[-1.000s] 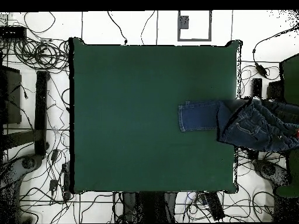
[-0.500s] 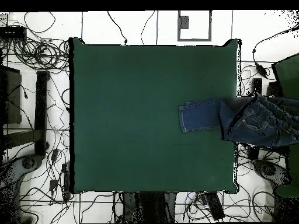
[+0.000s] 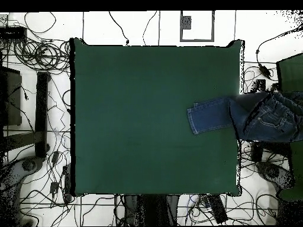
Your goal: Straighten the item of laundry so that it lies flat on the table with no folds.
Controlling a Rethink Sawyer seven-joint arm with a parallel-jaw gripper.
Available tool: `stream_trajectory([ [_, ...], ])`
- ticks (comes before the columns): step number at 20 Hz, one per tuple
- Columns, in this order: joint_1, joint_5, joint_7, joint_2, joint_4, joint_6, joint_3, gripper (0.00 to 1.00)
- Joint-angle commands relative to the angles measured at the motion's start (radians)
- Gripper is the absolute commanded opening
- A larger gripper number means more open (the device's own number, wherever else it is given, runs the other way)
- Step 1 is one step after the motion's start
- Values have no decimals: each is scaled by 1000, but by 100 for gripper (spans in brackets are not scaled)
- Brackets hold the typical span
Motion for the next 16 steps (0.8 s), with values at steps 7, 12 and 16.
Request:
stream_trajectory([
  [7,-7,-74,-471,104,-307,249,174,0],
  [12,-1,-103,-527,133,-436,316,183,0],
  [16,11,-145,-568,157,-540,370,198,0],
])
